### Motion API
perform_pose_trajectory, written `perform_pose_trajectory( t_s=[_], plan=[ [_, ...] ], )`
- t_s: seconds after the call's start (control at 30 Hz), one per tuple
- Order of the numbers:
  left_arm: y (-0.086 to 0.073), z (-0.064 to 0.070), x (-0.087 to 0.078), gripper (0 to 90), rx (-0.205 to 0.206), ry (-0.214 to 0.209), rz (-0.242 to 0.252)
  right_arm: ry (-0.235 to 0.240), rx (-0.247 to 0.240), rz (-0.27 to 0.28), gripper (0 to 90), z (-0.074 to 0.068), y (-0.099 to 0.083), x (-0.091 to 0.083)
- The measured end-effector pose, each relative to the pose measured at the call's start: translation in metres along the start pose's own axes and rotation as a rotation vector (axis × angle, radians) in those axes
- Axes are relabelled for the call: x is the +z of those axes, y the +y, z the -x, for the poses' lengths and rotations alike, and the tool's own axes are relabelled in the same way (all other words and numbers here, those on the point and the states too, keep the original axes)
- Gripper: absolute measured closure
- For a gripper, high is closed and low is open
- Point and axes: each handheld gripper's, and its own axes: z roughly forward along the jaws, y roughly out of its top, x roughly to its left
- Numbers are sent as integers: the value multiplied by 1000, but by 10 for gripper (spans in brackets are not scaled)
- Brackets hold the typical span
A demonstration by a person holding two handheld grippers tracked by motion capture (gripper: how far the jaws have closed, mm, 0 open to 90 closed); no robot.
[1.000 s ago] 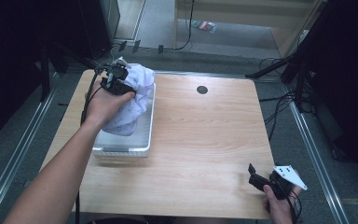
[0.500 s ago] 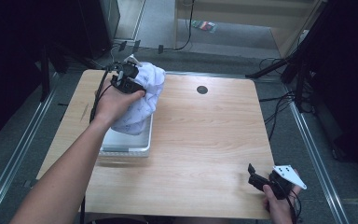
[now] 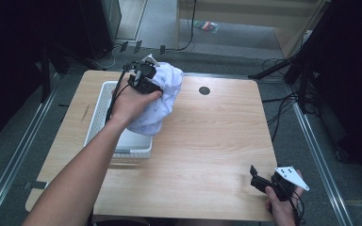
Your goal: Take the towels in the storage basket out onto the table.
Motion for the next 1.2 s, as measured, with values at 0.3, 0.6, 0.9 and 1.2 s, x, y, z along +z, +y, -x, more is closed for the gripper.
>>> perform_pose_trajectory(
  t_s=[0.3, 0.6, 0.9, 1.2],
  plan=[
    [7, 21, 11, 612, 27, -40, -13, -1, -8, 4, 17, -1, 0, 0],
    [15, 39, 18, 611, 43, -58, -9, 2, -11, 4, 18, -1, 0, 0],
    [18, 57, 32, 609, 40, -100, -5, 7, -16, 3, 19, -2, 0, 0],
    [15, 74, 56, 605, 47, -136, -14, 11, -15, 4, 19, -2, 0, 0]
  ],
)
